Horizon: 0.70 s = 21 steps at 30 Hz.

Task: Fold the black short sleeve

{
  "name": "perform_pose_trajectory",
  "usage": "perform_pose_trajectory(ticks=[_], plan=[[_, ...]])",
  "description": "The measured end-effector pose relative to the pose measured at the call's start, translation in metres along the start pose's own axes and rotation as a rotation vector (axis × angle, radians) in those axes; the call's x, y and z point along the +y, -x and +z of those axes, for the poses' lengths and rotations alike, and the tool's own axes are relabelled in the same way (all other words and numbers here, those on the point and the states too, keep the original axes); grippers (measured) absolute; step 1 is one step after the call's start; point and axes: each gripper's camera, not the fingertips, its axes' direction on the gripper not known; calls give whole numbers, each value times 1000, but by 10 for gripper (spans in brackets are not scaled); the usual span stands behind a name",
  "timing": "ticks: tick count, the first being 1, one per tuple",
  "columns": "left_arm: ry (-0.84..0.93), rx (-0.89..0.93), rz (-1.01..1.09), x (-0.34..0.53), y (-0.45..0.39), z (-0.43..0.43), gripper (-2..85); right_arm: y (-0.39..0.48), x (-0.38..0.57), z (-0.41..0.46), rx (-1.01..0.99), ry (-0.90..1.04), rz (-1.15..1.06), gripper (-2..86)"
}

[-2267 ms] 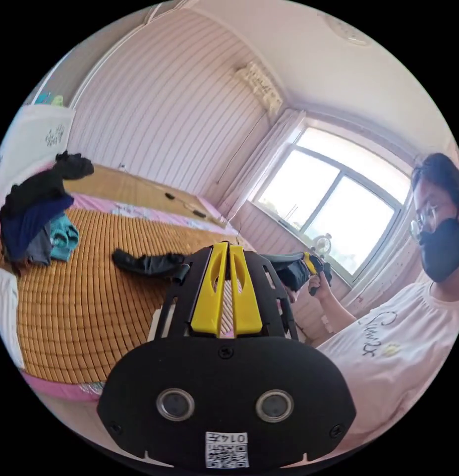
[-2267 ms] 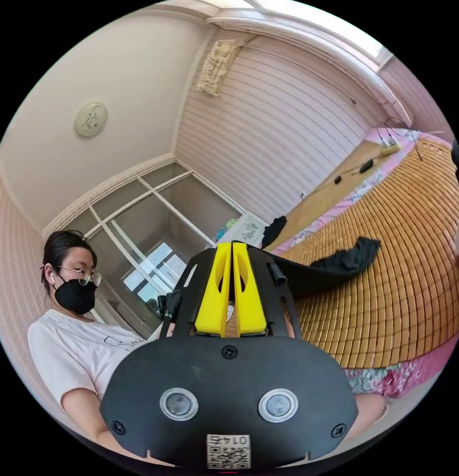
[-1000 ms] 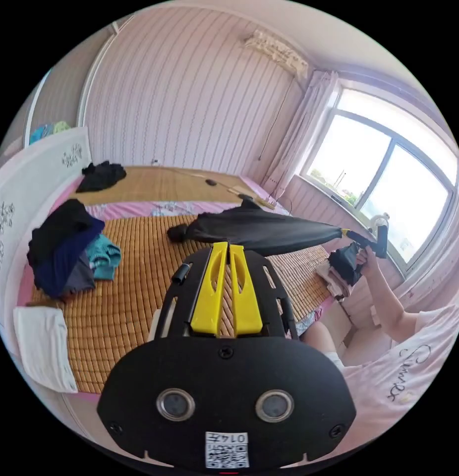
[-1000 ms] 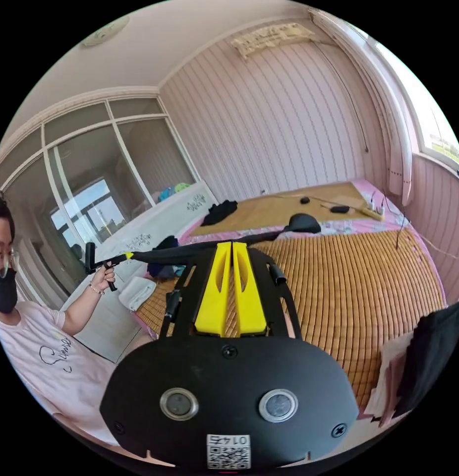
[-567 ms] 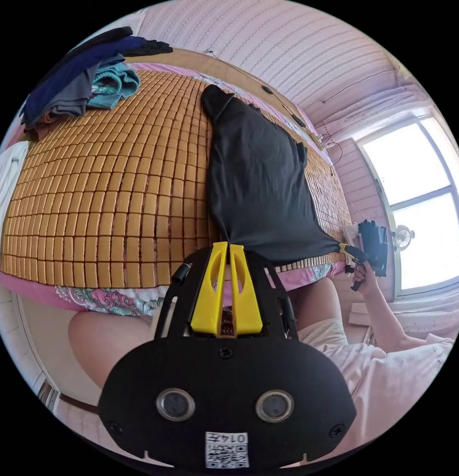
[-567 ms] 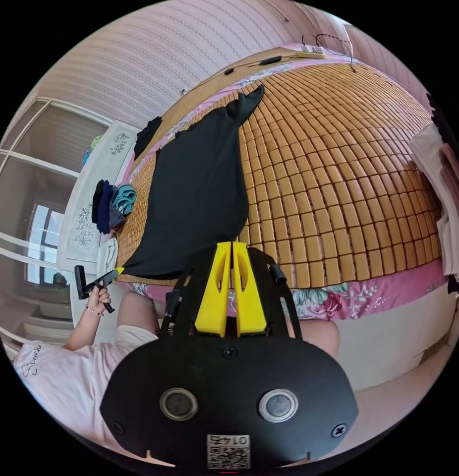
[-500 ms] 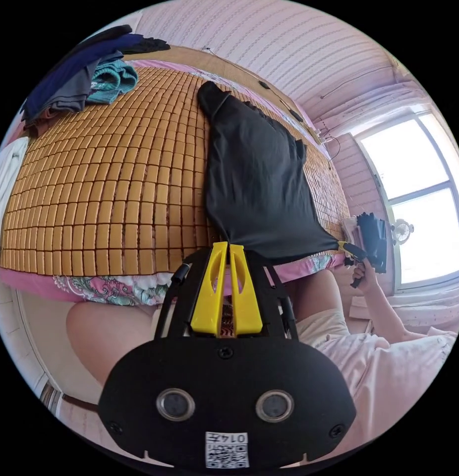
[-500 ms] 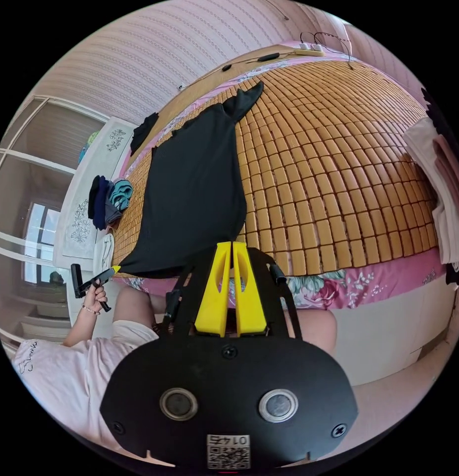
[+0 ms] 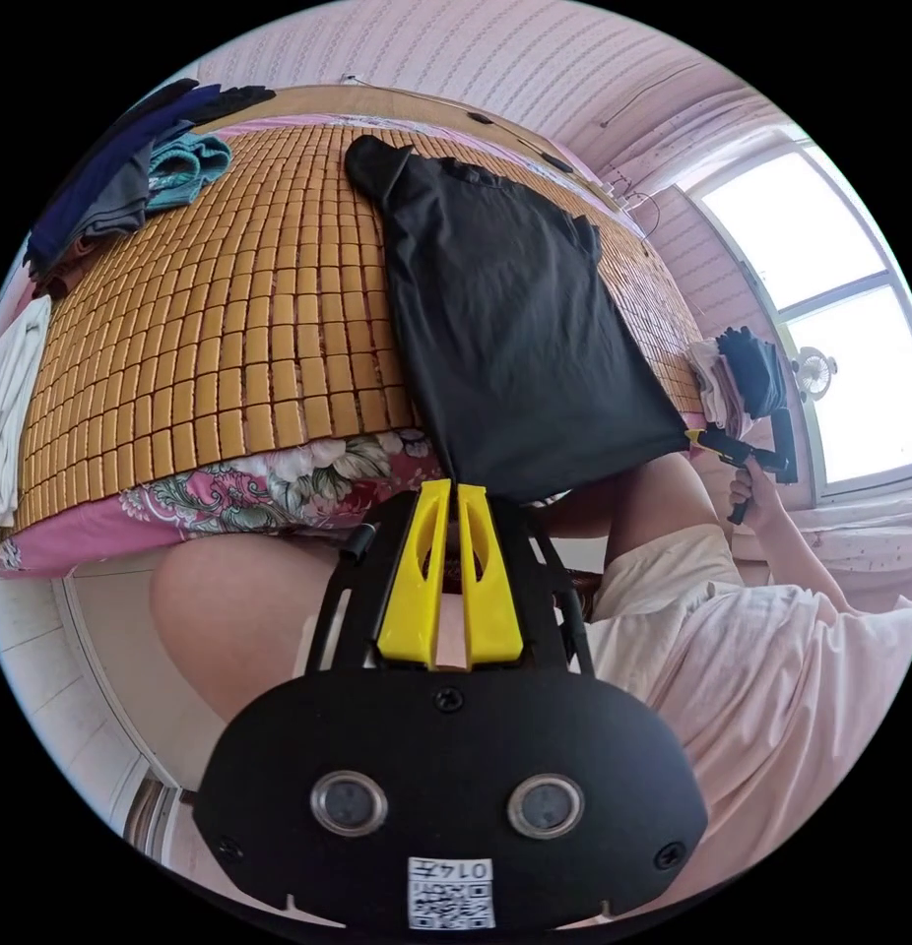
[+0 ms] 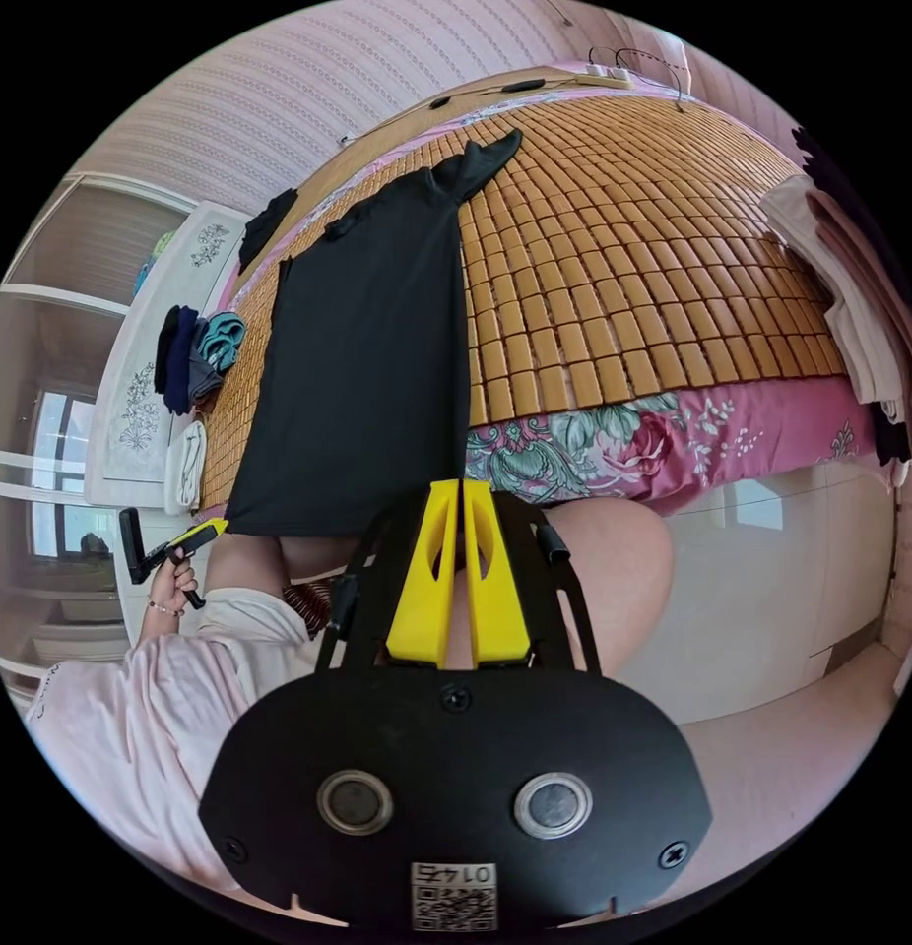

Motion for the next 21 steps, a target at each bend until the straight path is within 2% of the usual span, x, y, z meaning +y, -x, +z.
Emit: perform_pose_trajectory(ticks=[5, 13, 16, 21], plan=[[-108, 9, 5, 16, 15, -8, -6, 11, 1, 0, 66, -28, 1, 20], [-143, 23, 89, -16, 8, 31, -10, 25, -24, -1, 99, -117, -69, 55], [-139, 33, 152, -46, -7, 61, -10, 23, -58, 6, 132, -143, -112, 60], [-143, 64, 241, -111, -28, 113, -10, 9, -176, 23, 183, -201, -139, 82]])
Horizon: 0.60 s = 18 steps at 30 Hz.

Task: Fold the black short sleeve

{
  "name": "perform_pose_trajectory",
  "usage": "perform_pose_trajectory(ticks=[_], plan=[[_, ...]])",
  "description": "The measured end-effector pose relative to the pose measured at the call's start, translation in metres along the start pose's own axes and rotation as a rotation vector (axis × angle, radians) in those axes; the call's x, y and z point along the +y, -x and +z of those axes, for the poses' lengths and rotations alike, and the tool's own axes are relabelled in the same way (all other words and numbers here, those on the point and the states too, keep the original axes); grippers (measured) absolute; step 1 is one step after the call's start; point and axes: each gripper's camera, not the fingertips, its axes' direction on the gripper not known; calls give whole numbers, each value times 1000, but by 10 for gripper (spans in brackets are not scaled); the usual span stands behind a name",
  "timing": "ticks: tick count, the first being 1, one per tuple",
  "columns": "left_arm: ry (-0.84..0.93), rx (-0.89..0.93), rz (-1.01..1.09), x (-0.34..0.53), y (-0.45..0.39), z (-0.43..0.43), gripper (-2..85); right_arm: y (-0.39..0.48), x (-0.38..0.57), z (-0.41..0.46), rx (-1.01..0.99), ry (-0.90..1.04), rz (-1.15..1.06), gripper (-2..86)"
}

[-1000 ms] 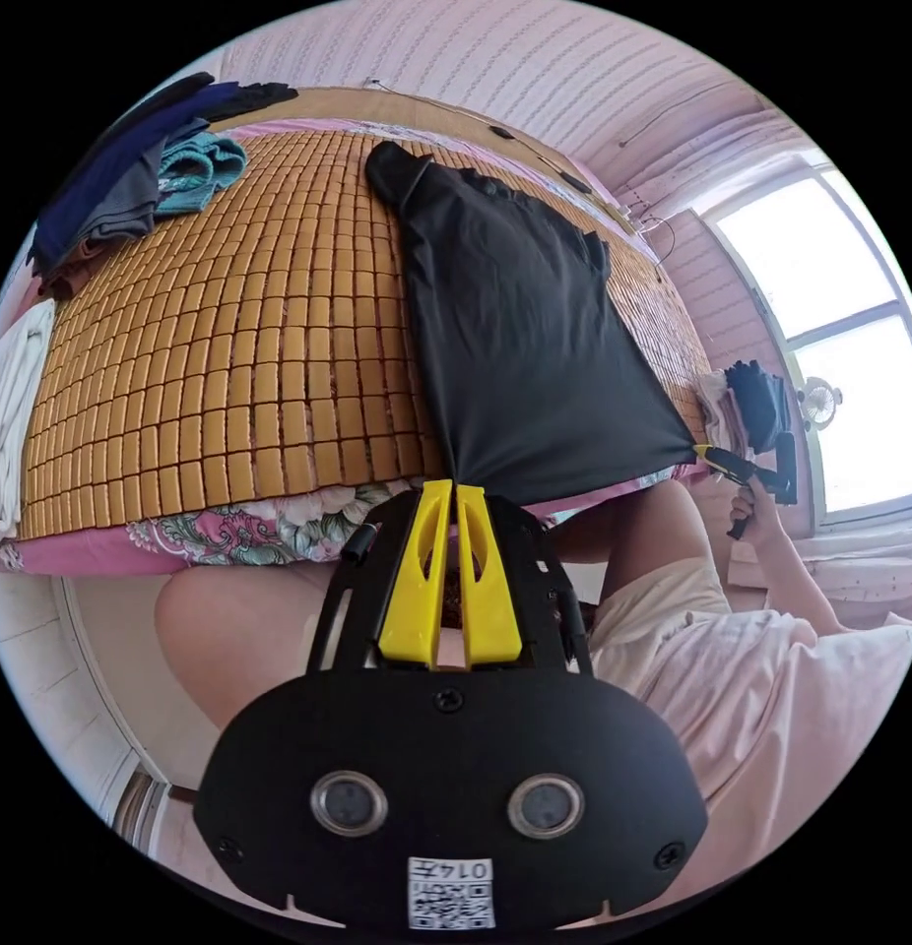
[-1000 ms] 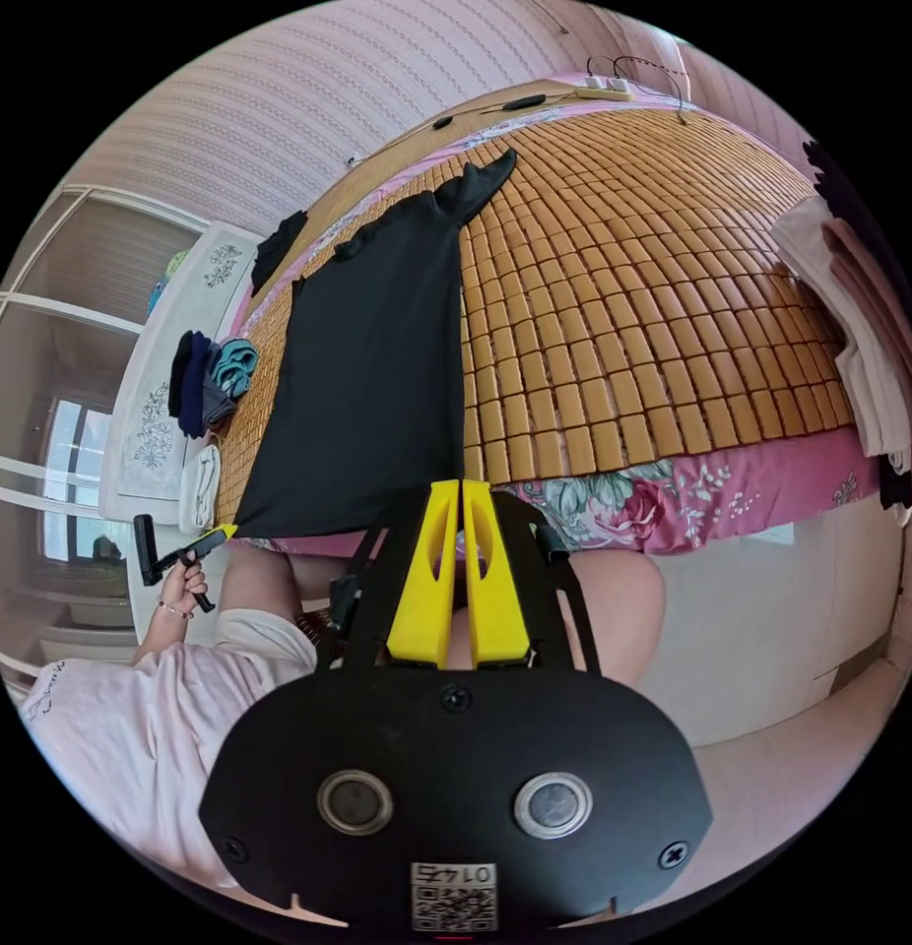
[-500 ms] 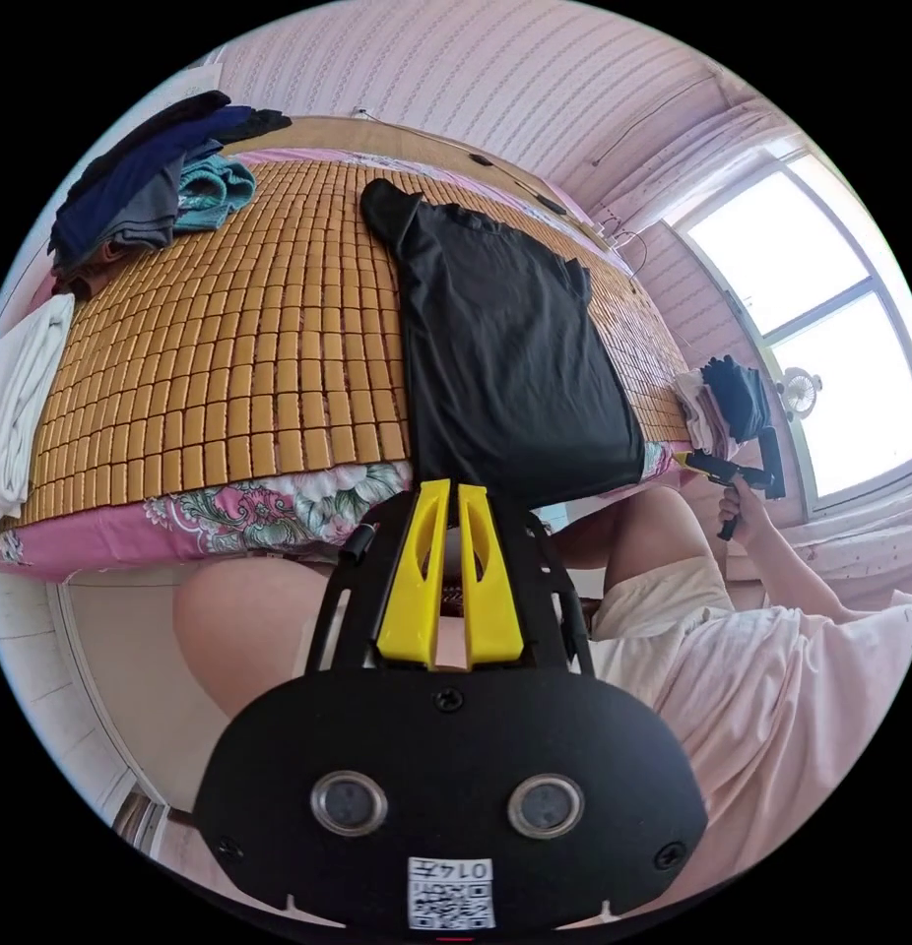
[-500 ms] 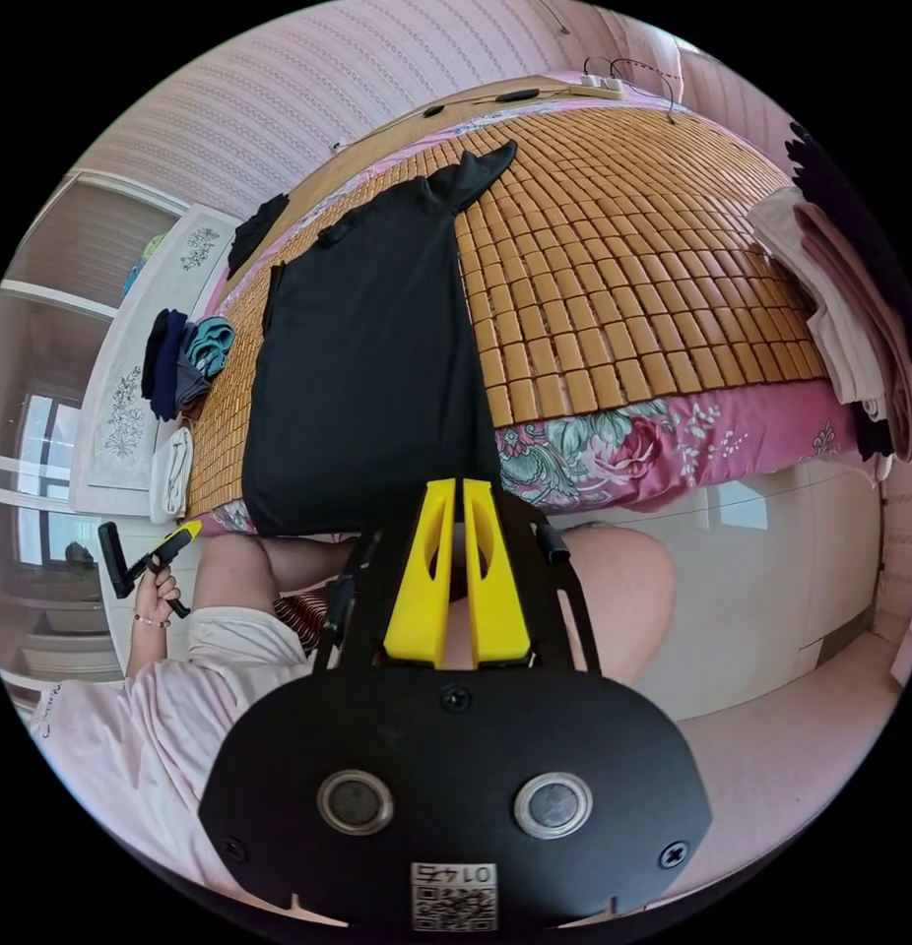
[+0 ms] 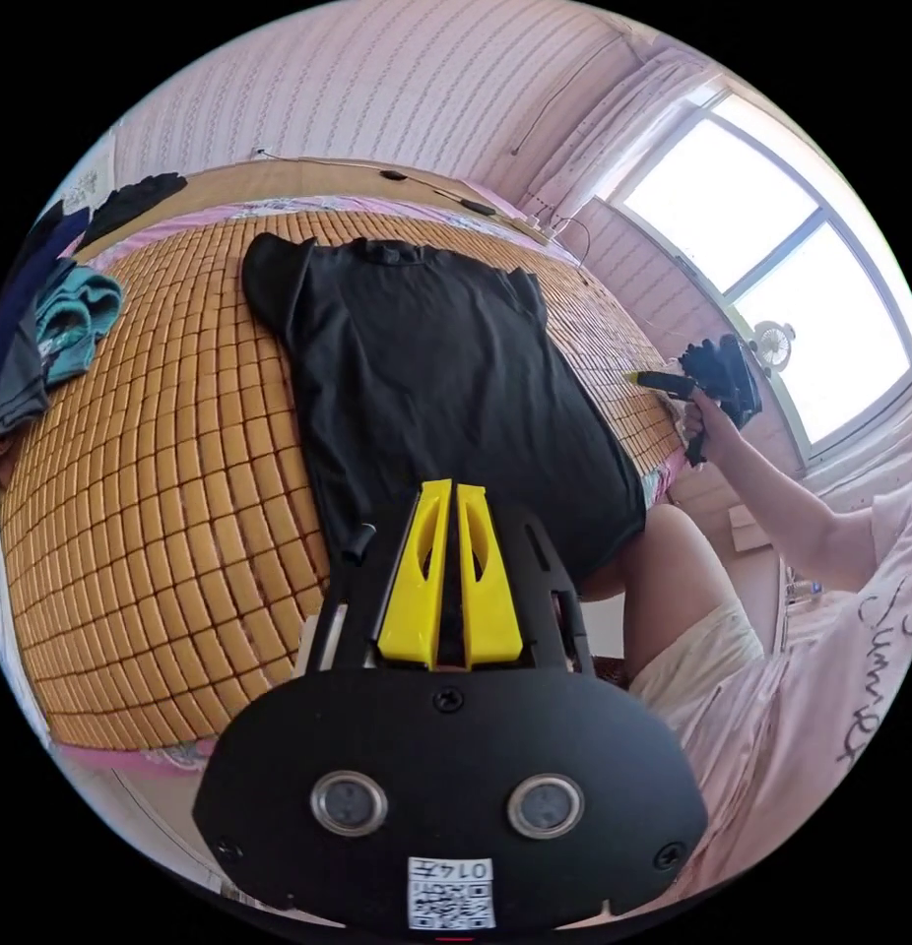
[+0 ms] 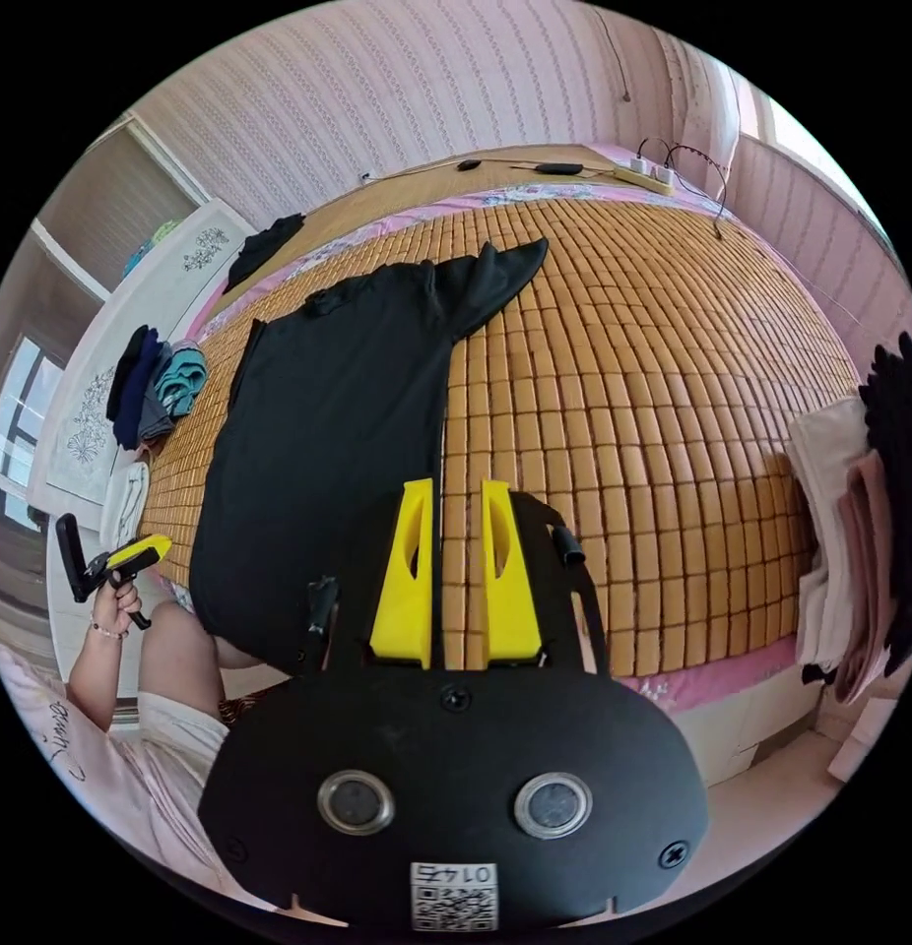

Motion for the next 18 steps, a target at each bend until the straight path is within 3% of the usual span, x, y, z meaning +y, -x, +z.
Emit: perform_pose_trajectory(ticks=[6, 18], plan=[[21, 92, 118, -84, -7, 59, -10, -16, -76, 32, -67, -60, 84, 100], [183, 87, 305, -192, -63, 130, -1, -42, -56, 9, 49, 5, 184, 96]])
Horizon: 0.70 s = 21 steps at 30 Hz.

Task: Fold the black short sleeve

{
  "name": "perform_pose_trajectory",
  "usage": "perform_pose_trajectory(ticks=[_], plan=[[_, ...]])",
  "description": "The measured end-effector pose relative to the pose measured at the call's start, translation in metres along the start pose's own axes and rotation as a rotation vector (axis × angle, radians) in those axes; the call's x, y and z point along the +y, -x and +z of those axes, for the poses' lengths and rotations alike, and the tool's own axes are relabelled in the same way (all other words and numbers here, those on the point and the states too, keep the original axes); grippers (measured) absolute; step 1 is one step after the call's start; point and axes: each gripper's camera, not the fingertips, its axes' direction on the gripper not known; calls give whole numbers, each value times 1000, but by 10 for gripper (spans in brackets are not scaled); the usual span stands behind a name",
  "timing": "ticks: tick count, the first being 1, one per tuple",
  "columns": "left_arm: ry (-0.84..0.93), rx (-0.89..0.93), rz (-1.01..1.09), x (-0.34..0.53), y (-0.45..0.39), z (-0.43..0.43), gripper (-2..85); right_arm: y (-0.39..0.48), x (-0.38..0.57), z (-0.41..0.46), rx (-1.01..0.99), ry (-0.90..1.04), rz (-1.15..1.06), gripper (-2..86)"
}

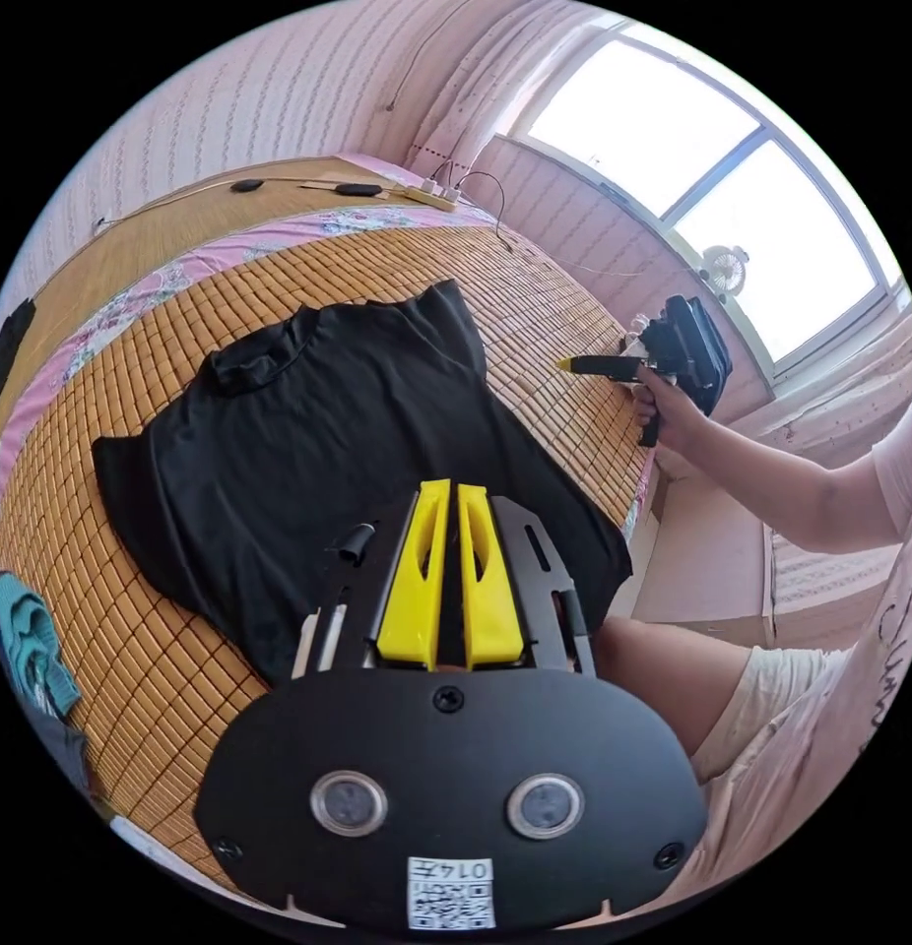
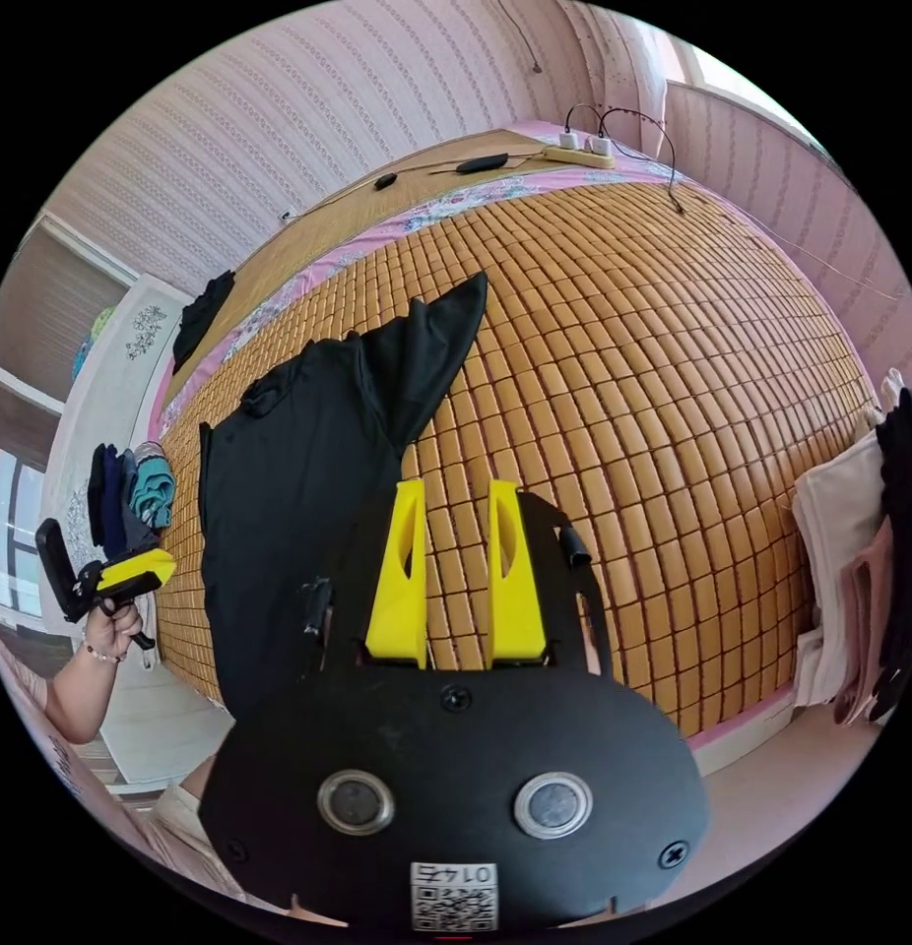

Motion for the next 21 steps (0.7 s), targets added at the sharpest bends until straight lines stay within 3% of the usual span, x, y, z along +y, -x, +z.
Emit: perform_pose_trajectory(ticks=[12, 16, 21], plan=[[-24, -109, 118, -195, 17, 167, 46, -21, -158, 99, 5, -22, -3, 117], [81, -170, 123, -216, 28, 231, 57, -33, -157, 108, -11, -18, 14, 45], [97, -161, 110, -204, 36, 259, 53, -40, -70, 31, -16, -198, 3, -4]])
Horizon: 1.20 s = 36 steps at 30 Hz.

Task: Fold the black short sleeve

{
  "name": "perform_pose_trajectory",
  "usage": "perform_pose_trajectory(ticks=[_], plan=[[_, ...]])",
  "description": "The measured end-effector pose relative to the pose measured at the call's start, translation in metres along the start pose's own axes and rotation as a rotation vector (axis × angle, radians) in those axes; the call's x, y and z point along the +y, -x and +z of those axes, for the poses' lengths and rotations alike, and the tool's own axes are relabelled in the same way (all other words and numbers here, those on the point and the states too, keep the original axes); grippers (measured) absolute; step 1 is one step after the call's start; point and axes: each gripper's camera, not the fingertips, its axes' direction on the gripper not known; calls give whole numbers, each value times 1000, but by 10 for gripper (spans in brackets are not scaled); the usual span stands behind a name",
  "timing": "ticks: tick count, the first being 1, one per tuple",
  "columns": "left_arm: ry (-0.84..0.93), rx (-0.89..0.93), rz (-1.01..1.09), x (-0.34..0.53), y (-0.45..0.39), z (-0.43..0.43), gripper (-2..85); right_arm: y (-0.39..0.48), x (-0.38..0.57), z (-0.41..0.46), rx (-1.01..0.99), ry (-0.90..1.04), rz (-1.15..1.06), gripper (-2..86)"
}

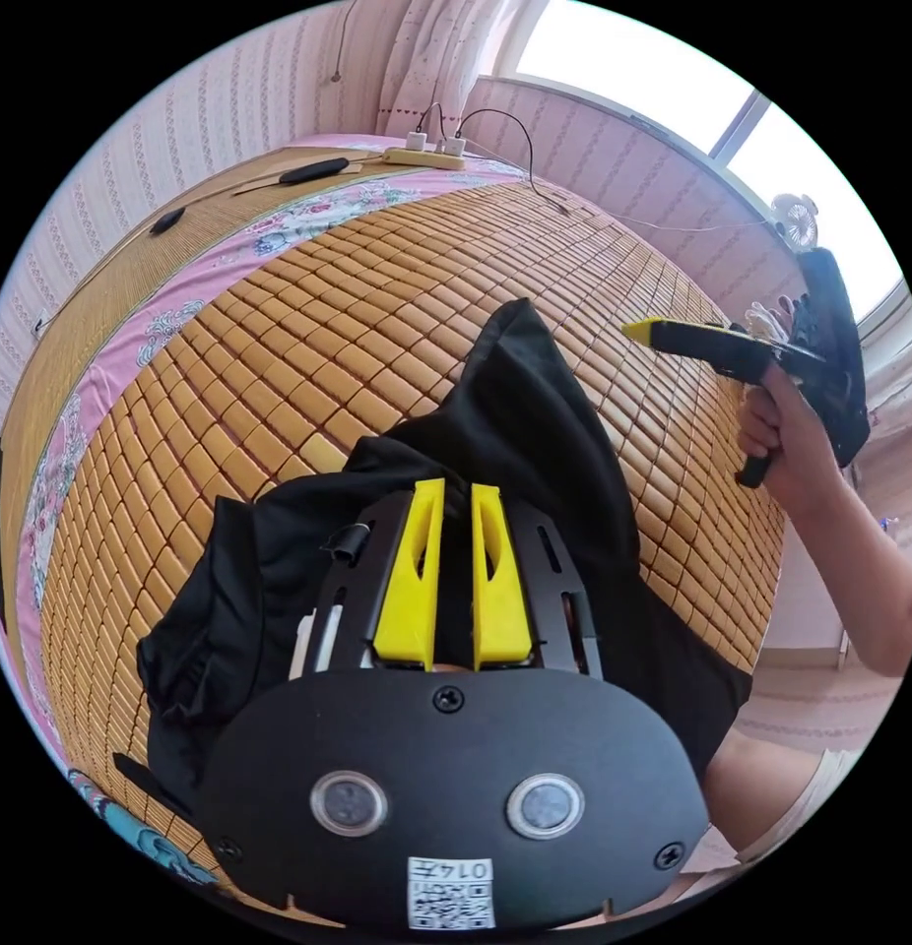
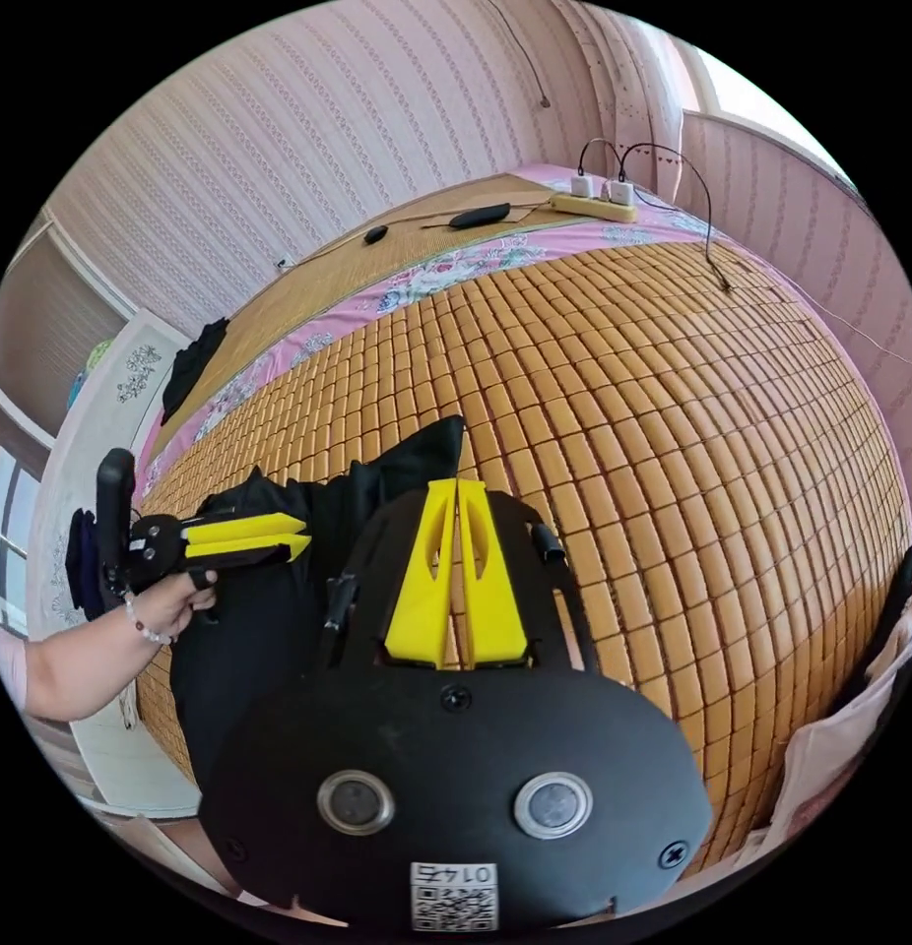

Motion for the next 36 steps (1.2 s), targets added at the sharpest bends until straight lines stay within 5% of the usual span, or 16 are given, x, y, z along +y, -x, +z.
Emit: perform_pose_trajectory(ticks=[5, 9, 14, 22, 29, 32, 36], plan=[[-46, 23, -13, 20, -2, 11, 17, 8, 41, -4, 11, -34, -35, 10], [-46, -14, 20, 26, -10, 15, -4, 6, -17, 65, -21, 61, -21, 119], [-106, -11, 14, 38, -13, 11, -9, 21, -25, 95, 235, 60, -34, 30], [-254, -21, 124, 64, -31, -20, -9, -15, 53, -14, 28, -60, 44, -1], [-203, -17, 75, 69, -26, -2, -9, -4, -33, 92, 3, 87, -53, 121], [-202, -24, 75, 67, -28, 2, -10, 1, -44, 120, 37, 142, -73, 55], [-258, -15, 77, 67, -32, -6, -9, -21, -9, 39, -12, 25, 21, 7]])
